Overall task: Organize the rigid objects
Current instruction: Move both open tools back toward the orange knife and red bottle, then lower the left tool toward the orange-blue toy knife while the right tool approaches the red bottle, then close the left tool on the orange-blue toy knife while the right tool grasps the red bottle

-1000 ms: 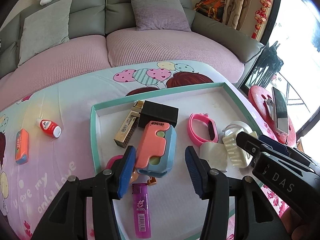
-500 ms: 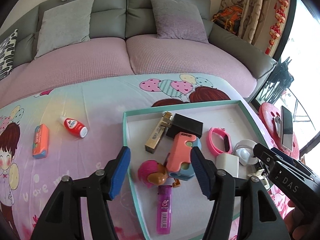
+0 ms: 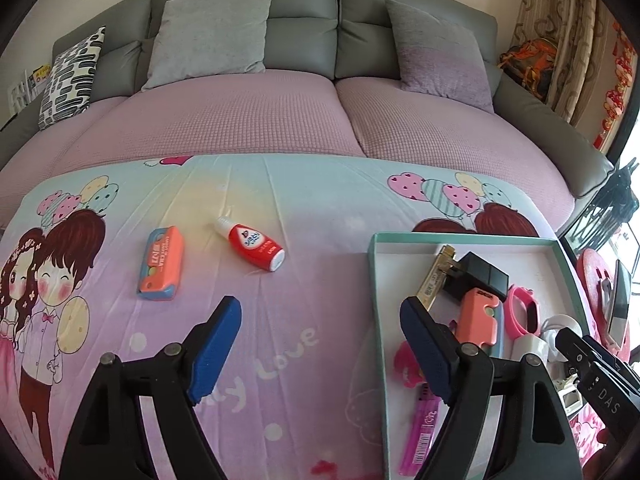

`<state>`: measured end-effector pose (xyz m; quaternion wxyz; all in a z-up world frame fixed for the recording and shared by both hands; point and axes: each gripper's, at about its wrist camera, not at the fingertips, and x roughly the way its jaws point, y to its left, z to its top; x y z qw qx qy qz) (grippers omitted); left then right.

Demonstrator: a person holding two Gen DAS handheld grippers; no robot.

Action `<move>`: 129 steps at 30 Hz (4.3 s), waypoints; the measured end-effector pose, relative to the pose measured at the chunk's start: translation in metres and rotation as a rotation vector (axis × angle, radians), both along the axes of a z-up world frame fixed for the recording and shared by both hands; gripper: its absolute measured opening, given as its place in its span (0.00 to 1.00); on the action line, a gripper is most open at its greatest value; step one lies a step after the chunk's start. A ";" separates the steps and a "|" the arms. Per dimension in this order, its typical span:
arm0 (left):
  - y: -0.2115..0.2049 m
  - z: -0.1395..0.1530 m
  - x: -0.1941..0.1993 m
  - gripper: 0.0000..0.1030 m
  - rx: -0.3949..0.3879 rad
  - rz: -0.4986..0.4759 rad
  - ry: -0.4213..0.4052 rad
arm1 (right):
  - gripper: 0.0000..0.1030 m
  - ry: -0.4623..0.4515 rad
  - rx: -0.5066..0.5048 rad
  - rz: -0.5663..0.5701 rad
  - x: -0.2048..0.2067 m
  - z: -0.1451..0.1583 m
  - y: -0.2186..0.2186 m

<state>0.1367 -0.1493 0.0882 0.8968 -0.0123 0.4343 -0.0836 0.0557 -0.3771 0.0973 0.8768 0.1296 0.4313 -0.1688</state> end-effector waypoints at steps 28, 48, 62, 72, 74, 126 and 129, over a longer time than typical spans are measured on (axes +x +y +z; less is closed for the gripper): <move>0.041 -0.014 0.008 0.92 0.041 0.122 0.009 | 1.00 0.010 -0.018 0.087 0.020 -0.009 0.036; 0.087 -0.005 0.010 0.92 0.033 0.213 -0.005 | 1.00 -0.086 0.042 0.197 0.034 -0.003 0.085; 0.137 -0.015 0.004 0.92 0.046 0.248 0.043 | 1.00 -0.060 0.033 0.286 0.053 -0.018 0.133; 0.151 -0.024 0.014 0.92 0.028 0.201 0.082 | 1.00 -0.062 -0.053 0.394 0.058 -0.015 0.174; 0.152 -0.025 0.015 0.92 0.021 0.188 0.082 | 1.00 -0.062 -0.069 0.404 0.059 -0.015 0.178; 0.119 -0.066 0.087 0.46 0.084 -0.048 0.102 | 0.42 0.102 0.050 0.655 0.194 -0.067 0.223; 0.119 -0.066 0.085 0.46 0.071 -0.047 0.109 | 0.37 0.103 0.061 0.650 0.189 -0.066 0.222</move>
